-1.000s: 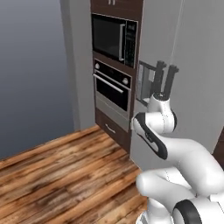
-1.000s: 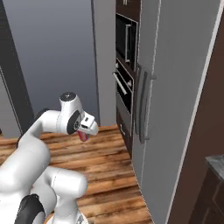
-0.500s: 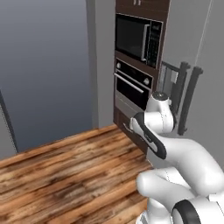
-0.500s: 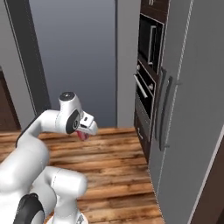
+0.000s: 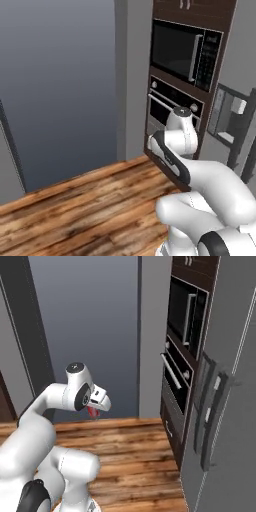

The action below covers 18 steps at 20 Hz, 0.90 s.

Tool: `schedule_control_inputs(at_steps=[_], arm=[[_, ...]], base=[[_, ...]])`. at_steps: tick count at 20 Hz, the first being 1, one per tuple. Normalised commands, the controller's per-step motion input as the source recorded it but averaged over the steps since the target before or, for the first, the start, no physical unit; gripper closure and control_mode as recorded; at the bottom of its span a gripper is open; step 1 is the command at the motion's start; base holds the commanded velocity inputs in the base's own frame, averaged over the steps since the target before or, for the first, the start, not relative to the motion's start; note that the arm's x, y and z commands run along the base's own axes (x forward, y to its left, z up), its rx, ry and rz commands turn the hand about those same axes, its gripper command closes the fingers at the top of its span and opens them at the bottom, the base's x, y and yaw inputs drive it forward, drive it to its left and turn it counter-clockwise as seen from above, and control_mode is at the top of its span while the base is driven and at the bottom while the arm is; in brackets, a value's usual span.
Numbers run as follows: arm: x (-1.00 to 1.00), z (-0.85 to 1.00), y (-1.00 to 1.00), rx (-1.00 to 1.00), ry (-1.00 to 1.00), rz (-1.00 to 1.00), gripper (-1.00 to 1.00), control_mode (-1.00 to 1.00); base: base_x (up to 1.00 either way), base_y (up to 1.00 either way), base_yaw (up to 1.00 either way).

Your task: Four empty soda cans are scattered around the kitchen. Gather all the cans and cluster them next to the stove for recycling.

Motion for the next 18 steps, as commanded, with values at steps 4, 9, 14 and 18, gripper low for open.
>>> schedule_control_inputs(at_steps=[4, 9, 14, 18], arm=[[0.0, 0.0, 0.0, 0.0, 0.0, 0.0, 1.0, 1.0], [0.0, 0.0, 0.0, 0.0, 0.0, 0.0, 1.0, 1.0], [0.0, 0.0, 0.0, 0.0, 0.0, 0.0, 1.0, 1.0], [0.0, 0.0, 0.0, 0.0, 0.0, 0.0, 1.0, 1.0]], base=[[1.0, 0.37, 0.05], [1.0, 0.43, 0.05], [1.0, 0.49, 0.04], [0.26, 0.87, 0.01]])
